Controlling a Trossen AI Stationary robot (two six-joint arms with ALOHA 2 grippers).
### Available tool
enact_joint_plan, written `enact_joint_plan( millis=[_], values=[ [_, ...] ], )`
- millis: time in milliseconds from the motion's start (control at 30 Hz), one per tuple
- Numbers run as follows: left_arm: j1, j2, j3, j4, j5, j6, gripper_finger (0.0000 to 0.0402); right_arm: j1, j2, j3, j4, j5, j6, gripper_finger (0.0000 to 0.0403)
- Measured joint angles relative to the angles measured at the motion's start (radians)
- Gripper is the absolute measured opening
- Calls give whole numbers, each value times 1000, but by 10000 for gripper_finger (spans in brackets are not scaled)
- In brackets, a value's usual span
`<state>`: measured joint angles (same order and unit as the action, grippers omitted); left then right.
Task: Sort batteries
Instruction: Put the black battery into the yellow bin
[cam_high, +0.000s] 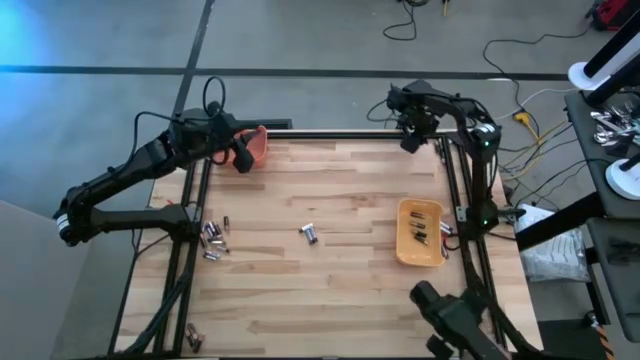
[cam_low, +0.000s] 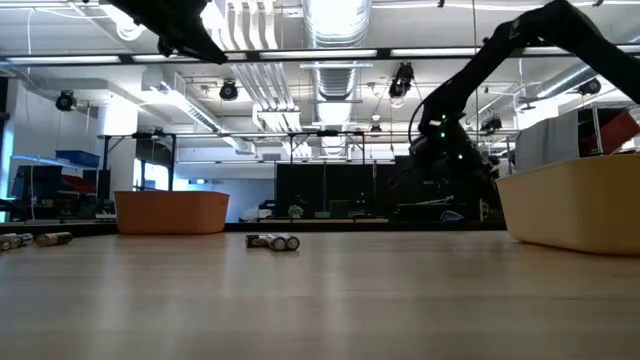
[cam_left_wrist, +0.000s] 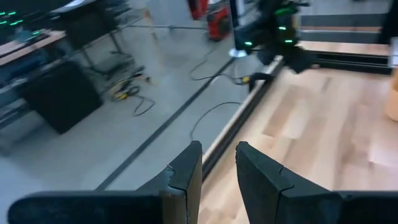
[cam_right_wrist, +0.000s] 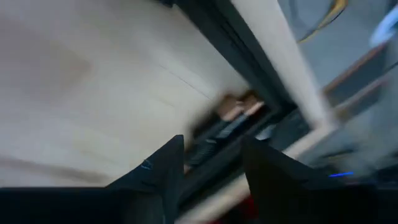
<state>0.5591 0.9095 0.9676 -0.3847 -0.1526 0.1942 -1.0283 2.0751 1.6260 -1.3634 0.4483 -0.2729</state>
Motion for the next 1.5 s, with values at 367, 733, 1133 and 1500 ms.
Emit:
enact_joint_plan(
  millis=[367,733,1133,1500],
  values=[
    [0,-3,0,-11,-14,11,80,-15,53,-25,-1,24,-276,230],
    [-1,-5,-1,-100,-14,15,80,14,69,-33,-25,128,-491,261],
    [-1,-51,-1,-123,7,9,80,42,90,-185,34,247,-505,290],
    [-1,-81,-1,-48,7,6,80,41,88,-226,126,266,-582,320]
  ],
)
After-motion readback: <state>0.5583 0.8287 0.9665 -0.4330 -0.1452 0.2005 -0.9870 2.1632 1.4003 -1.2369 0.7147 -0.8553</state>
